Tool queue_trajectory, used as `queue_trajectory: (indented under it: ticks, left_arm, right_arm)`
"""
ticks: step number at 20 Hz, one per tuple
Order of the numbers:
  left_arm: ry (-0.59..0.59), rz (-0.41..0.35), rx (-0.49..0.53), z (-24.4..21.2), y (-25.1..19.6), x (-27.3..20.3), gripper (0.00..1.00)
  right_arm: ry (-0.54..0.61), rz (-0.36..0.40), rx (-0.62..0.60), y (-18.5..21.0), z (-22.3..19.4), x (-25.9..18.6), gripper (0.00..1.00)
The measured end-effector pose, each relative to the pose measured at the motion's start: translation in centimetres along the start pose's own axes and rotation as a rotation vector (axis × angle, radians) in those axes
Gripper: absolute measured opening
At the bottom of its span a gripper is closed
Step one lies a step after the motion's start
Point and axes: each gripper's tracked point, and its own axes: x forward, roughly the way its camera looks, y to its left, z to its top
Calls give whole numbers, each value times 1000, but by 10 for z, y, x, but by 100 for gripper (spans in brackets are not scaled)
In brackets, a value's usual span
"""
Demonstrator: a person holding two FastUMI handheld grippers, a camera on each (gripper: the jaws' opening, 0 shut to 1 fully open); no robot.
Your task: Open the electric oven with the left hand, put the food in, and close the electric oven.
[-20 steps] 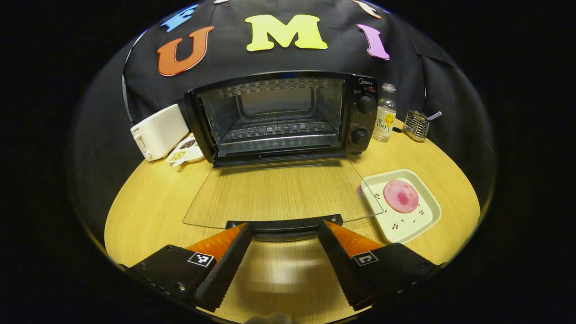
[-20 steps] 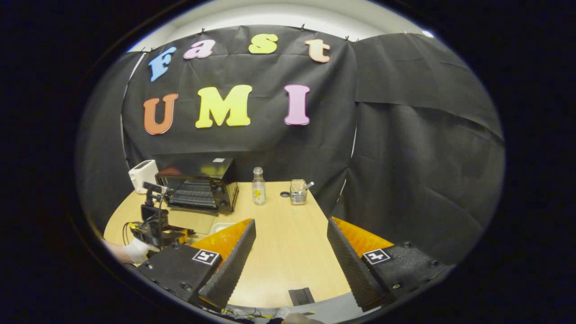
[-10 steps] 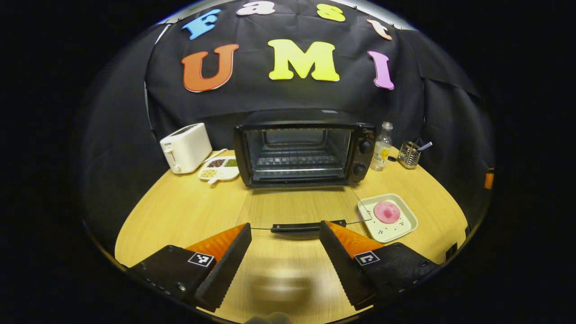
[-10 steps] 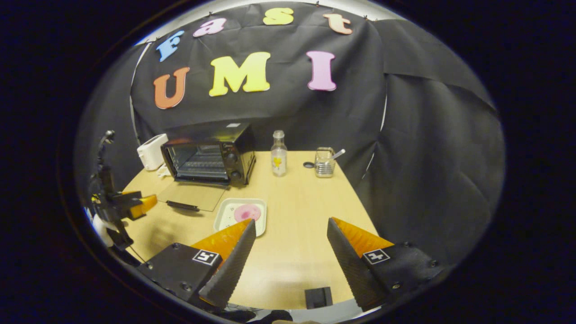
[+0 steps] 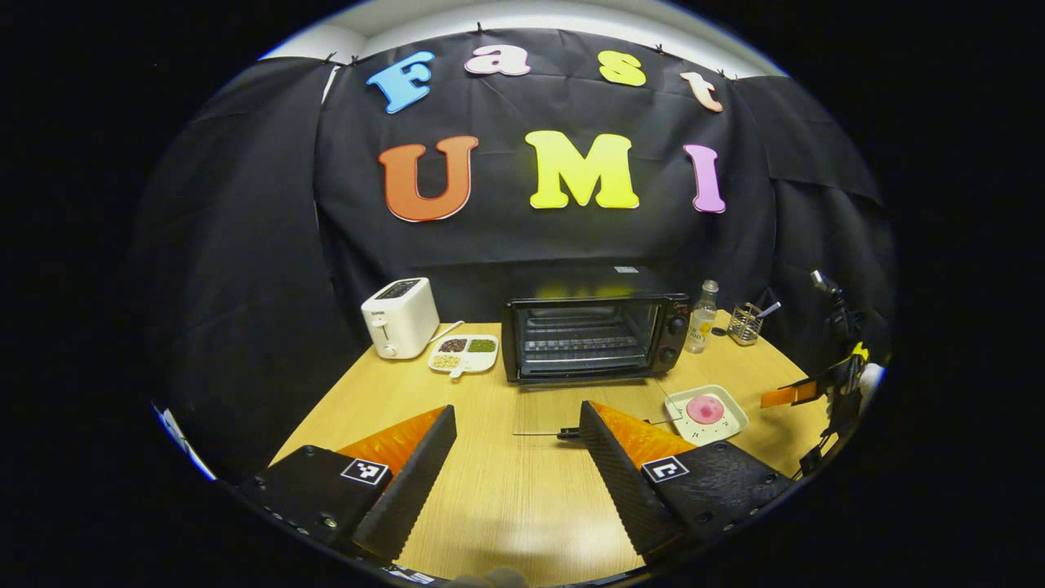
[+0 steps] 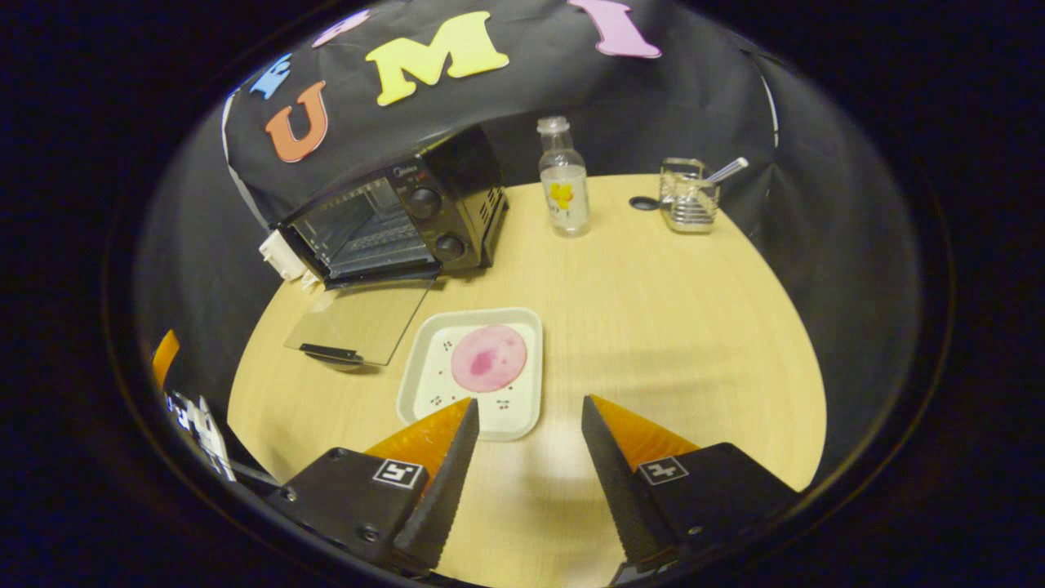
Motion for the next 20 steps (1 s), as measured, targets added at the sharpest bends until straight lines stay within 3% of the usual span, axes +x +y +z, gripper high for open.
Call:
queue_trajectory:
  ticks: [3, 4, 5, 7, 9, 10, 11, 12, 14, 20]
  left_arm:
    - [11, 75, -28, 8, 4, -17, 97]
    - [10, 97, -44, 11, 1, -20, 97]
    - [2, 117, -61, 18, -1, -24, 96]
    - [-18, 147, -98, 32, -7, -28, 97]
    - [-28, 163, -131, 39, -17, -29, 97]
    - [-30, 168, -142, 40, -23, -29, 97]
    - [-31, 174, -149, 41, -28, -30, 97]
    - [-28, 178, -152, 43, -33, -30, 96]
    - [-36, 179, -158, 47, -42, -32, 97]
    - [-31, 179, -143, 47, -56, -39, 96]
  right_arm:
    - [98, 61, -1, 1, 6, 39, 73]
    - [129, 66, 1, -2, 7, 49, 62]
    - [158, 80, 10, -3, 8, 57, 66]
    - [234, 109, 44, -2, 4, 66, 60]
    - [267, 129, 58, -3, 9, 71, 50]
    - [312, 126, 58, -7, 4, 71, 36]
    - [317, 116, 62, -10, 7, 68, 33]
    - [342, 126, 76, -13, 5, 71, 21]
    - [394, 164, 118, -14, 6, 74, 10]
    - [418, 371, 357, -16, 8, 71, 4]
